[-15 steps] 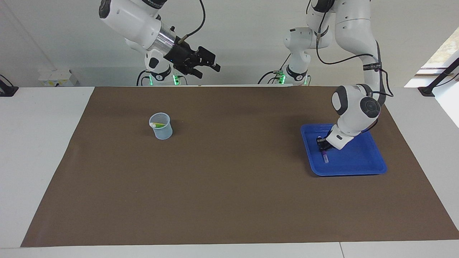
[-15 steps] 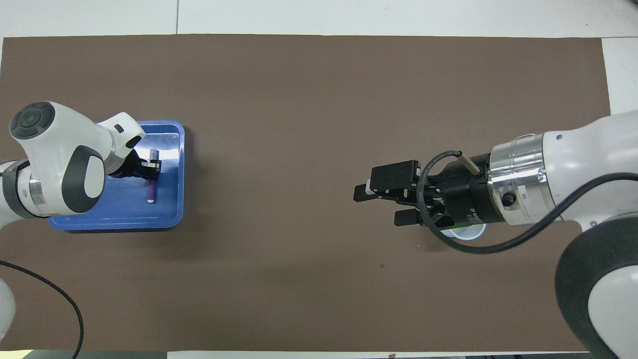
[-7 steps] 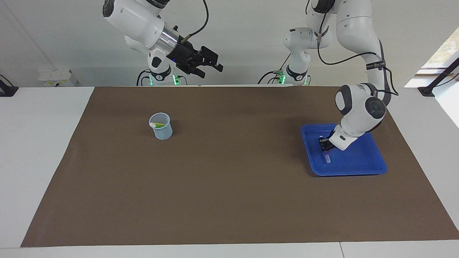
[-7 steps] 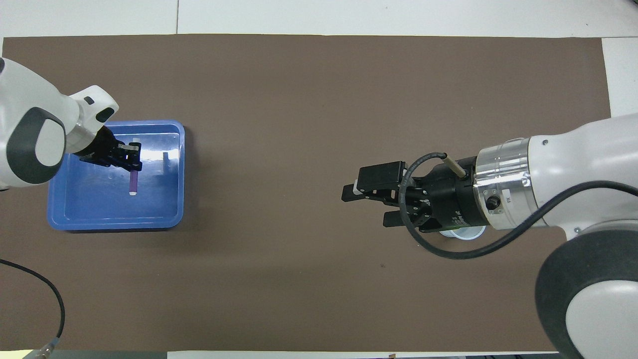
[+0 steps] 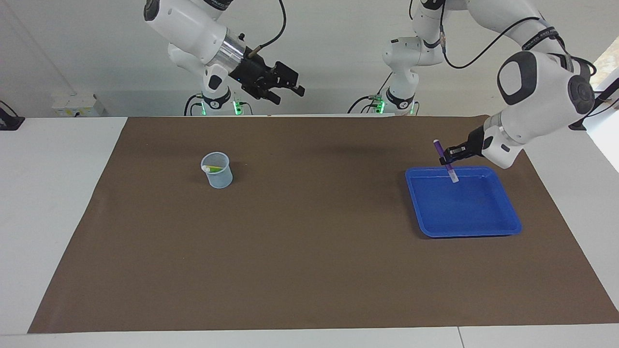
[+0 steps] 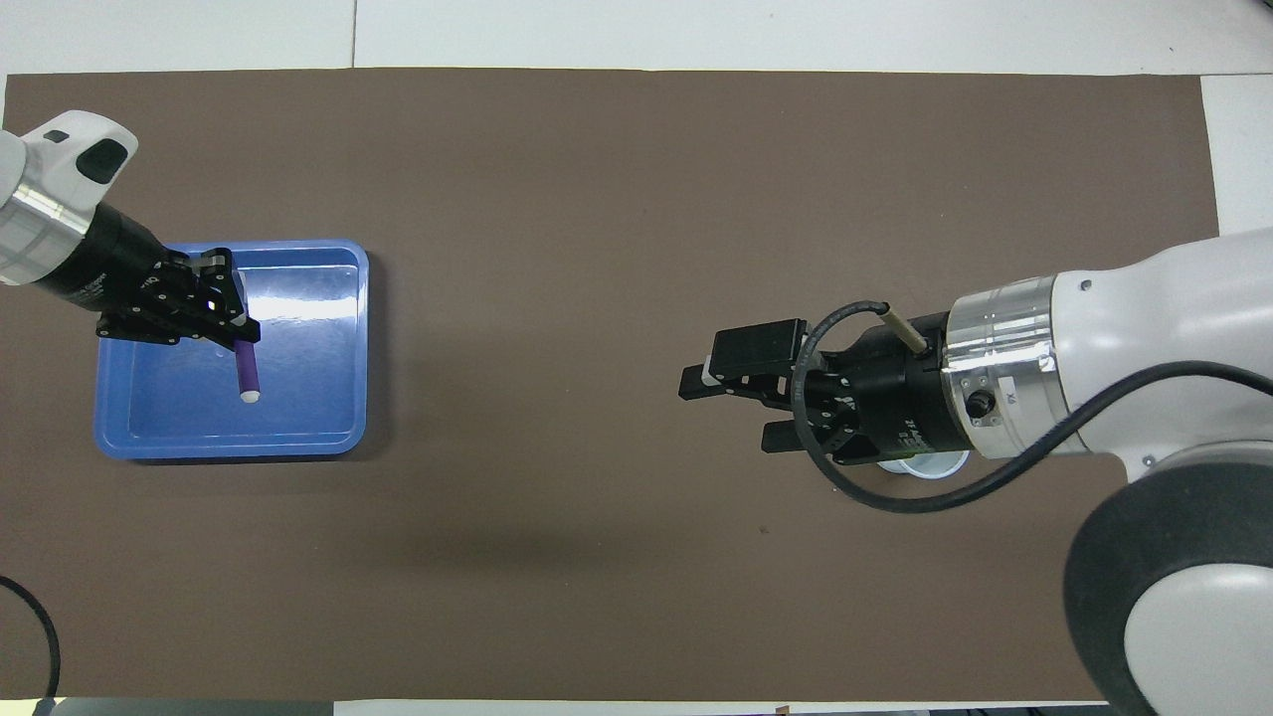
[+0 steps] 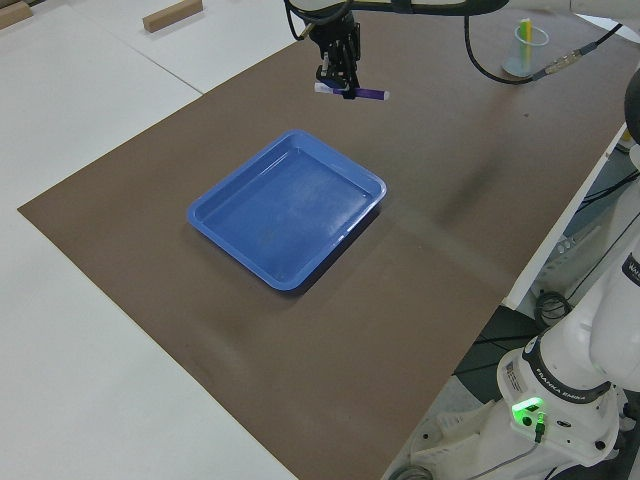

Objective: Transfer and insert pens with both arms
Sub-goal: 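Lift the purple pen with the left gripper while the right gripper approaches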

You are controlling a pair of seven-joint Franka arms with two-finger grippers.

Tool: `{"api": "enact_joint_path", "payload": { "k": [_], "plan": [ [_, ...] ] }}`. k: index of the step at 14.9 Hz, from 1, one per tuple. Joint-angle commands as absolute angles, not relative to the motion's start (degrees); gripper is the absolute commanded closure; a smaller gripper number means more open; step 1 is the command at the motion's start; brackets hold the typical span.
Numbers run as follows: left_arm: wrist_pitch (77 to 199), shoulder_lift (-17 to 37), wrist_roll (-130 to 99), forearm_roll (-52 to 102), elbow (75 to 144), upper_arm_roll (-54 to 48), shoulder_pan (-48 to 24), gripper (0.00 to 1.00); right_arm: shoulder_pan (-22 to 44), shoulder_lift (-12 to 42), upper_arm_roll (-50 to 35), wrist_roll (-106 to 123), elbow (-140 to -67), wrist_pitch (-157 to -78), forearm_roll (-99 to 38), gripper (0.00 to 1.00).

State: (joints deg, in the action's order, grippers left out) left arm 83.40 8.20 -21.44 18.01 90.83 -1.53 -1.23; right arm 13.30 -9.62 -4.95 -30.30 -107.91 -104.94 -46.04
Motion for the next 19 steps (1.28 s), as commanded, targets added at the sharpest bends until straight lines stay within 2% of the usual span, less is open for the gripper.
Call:
{"api": "enact_joint_path", "payload": {
  "k": [1, 6, 8, 10, 12, 14, 19],
  "plan": [
    [82.27, 2.39, -38.69, 26.07, 94.39, -1.32, -1.67, 1.0, 13.79, -10.9, -5.36, -32.25, -109.42, -106.52, -47.29, 0.0],
    [82.88, -3.06, -61.33, 36.72, 100.44, -1.41, -7.29, 1.0, 16.6, -10.9, -5.27, -36.11, -109.42, -109.85, -47.29, 0.0],
    [84.71, -6.57, -67.03, 41.81, 106.4, -1.41, -9.13, 1.0, 19.49, -10.81, -5.36, -39.18, -109.51, -112.92, -47.2, 0.0],
    [92.51, -12.27, -74.06, 47.7, 115.18, -1.49, -10.19, 1.0, 21.44, -10.9, -5.36, -41.56, -110.3, -116.44, -47.11, 0.0],
    [98.41, -15.54, -80.47, 49.83, 119.78, -1.49, -12.82, 1.0, 23.89, -10.99, -5.36, -42.27, -111.0, -119.34, -46.93, 0.0],
    [103.69, -16.08, -88.99, 50.36, 120.85, -1.49, -15.89, 1.0, 27.93, -11.34, -5.36, -44.2, -112.75, -124.43, -46.5, 0.0],
    [107.4, -16.08, -96.23, 52.12, 121.29, -1.49, -17.84, 1.0, 31.02, -11.34, -5.36, -43.07, -113.64, -124.54, -41.15, 0.0]
  ]
}}
